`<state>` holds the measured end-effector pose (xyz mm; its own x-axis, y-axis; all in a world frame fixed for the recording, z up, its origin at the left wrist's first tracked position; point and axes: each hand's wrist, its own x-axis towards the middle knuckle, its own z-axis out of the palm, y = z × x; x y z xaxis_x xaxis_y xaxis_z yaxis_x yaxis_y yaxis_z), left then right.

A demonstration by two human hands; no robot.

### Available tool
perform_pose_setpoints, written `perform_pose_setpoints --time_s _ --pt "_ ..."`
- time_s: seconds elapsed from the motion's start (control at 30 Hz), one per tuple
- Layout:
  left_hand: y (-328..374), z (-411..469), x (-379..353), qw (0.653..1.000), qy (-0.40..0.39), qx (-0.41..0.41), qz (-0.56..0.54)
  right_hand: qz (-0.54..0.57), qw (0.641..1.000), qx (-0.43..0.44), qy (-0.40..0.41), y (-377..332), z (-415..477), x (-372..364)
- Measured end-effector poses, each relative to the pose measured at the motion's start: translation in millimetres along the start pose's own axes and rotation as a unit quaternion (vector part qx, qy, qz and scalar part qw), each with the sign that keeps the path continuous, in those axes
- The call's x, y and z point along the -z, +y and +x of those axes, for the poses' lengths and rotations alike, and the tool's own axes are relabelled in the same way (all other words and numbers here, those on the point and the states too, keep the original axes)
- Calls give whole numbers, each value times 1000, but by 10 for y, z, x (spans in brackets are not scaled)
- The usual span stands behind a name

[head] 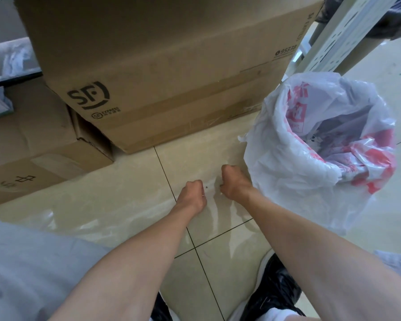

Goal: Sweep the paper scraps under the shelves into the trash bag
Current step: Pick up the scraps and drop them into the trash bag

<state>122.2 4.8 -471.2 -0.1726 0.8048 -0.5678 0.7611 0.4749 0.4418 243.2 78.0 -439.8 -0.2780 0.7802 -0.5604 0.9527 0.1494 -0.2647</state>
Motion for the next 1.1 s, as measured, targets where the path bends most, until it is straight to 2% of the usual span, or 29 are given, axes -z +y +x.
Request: perform_pose_setpoints --time_s 0.23,0.37,0.57,0.7,0.83,0.97,1.1 --pt "98 -268 353 998 20 -4 54 14 999 24 35 -63 -274 456" --pt "289 -392 752 997 71 -10 13 12 996 80 45 -234 -465 788" --pt "956 -524 1447 985 154 -56 -58 34 984 113 132 -207 -755 1534" --pt "1545 -538 1697 973 179 -104 -106 22 980 78 182 233 -953 2067" --pt "2079 -508 1680 968 156 -160 -115 31 973 13 226 728 -1052 2392" --pt "2537 -397 1437 965 118 -201 -122 52 967 -43 245 1151 -1072 2501" --pt "2824 -260 1136 966 101 -196 -135 48 970 -65 230 1374 -1025 2440"
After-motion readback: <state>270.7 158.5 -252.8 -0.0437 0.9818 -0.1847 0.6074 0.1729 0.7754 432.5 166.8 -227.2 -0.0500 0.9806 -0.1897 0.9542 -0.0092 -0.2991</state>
